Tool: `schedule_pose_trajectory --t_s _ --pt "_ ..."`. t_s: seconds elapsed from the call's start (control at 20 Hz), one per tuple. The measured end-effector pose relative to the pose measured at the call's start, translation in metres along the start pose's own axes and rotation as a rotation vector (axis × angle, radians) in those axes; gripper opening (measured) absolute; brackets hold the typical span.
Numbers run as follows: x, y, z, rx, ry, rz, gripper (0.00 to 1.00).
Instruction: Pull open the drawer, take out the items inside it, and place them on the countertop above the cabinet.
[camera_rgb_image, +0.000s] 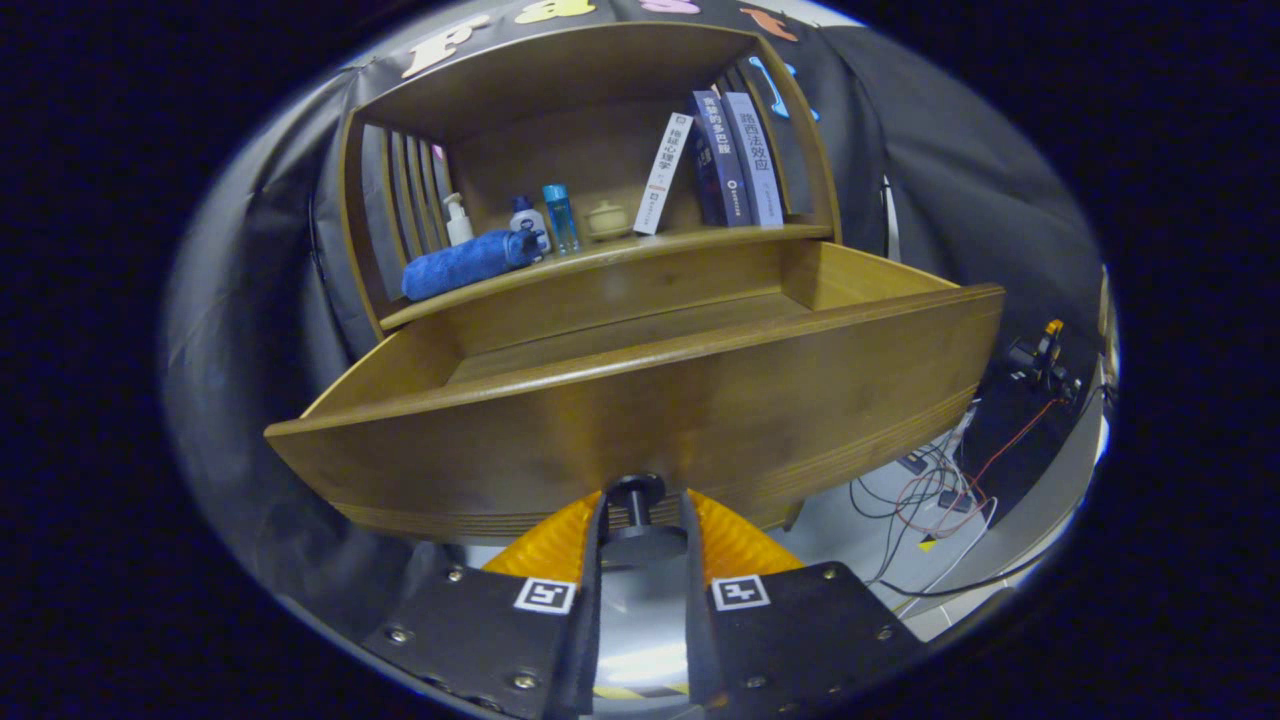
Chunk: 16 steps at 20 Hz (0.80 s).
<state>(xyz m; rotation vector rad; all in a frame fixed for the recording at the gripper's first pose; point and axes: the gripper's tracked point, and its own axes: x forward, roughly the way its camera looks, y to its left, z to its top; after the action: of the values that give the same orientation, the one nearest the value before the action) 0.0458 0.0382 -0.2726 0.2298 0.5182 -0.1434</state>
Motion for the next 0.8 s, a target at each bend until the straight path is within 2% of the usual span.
schedule_pose_trajectory --t_s 0.15,0.35,0.65,0.8 --pt "-0.008 0.000 0.005 -0.064 -0.043 -0.005 0.45" --pt "-0.024 0.004 0.032 -0.062 -0.134 -0.002 0.55" --pt "-0.043 0.018 0.115 -0.092 -0.284 -0.008 0.56" --pt "-0.024 0.025 0.138 -0.081 -0.265 -0.011 0.56"
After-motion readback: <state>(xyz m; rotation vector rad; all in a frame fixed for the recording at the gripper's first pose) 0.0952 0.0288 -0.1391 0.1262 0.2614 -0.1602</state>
